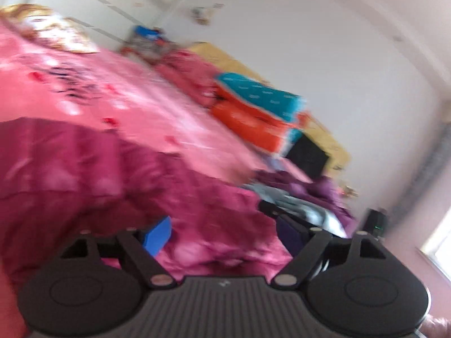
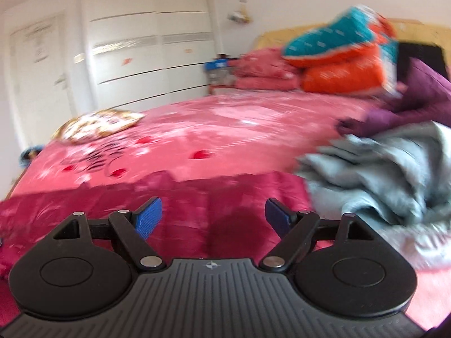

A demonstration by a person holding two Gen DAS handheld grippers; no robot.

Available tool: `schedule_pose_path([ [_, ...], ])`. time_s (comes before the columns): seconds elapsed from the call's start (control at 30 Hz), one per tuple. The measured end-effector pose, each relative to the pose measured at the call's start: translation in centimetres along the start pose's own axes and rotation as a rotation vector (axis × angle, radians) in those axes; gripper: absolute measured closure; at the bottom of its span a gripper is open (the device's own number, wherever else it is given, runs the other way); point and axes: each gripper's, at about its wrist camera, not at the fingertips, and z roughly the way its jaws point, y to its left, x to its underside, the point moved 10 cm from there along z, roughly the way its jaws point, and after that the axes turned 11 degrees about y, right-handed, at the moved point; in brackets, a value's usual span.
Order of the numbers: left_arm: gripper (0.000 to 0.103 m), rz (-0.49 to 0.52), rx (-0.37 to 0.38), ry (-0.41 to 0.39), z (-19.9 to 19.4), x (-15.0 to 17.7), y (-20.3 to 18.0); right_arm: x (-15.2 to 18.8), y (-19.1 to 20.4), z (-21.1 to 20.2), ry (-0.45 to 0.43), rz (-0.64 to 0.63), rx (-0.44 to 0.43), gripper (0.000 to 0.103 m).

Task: Fold large clothes
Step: 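Lay the cuff onto the jacket body and open the right tool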

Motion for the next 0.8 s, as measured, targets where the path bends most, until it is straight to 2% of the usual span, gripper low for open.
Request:
schedule_pose_path([
  [0.13,0.04,-0.039,-0.129,0.017,0.9,0.3,2.2,0.2,2.5,2.2,0.037,-0.089,-0.004,0.002],
  [0.23,0.051,-0.065,-0.182,0.041,1.4,0.5,3.6,1.2,2.8,4.7,0.118,-0.122,0.017,0.002],
  [0.33,0.059,-0.093,-0.212,0.063,1.8,1.0,4.9,1.8,2.7,6.2,0.143,-0.137,0.037,0.0],
  [0.57,0.065,-0.056,-0.25,0.06,3.2,1.8,6.0,3.6,3.0,8.6,0.221,-0.163,0.085,0.0],
  [0.8,0.066,0.003,-0.297,0.038,3.8,1.9,5.9,4.2,3.3,8.1,0.205,-0.185,0.107,0.0],
])
